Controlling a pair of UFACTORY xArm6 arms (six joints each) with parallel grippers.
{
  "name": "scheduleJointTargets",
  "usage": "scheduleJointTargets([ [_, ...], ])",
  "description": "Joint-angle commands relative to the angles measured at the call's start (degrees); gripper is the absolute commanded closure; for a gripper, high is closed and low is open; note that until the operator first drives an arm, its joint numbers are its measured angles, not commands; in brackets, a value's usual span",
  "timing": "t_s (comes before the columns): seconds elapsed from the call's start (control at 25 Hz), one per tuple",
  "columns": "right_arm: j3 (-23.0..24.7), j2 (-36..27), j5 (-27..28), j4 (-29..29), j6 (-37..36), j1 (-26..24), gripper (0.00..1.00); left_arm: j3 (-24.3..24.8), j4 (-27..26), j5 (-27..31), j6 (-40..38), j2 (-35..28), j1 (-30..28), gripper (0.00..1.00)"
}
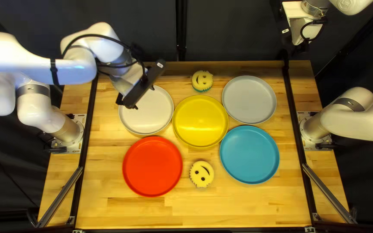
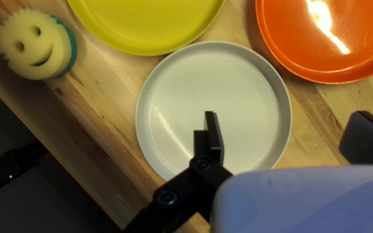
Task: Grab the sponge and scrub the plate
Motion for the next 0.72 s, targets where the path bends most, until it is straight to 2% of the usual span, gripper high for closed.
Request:
scheduleJointTargets([
  [0.04,0.0,0.0,0.0,0.0,0.0,0.0,0.00,0.0,-0.3,-0.5,0.2,0.2,-0.2,0.00],
  [0.28,0.0,0.0,0.0,0.0,0.0,0.0,0.00,0.1,0.1,0.1,-0.3,-0.2,0.3,0.00],
  [0.6,0.0,0.0,0.0,0.0,0.0,0.0,0.00,-2.7,8.9,-6.9,-16.2,8.5,-10.3,0.00],
  [0.72,0.0,0.0,0.0,0.0,0.0,0.0,0.00,-5.8,13.6,-8.7,-24.2,12.6,-15.4,0.00],
])
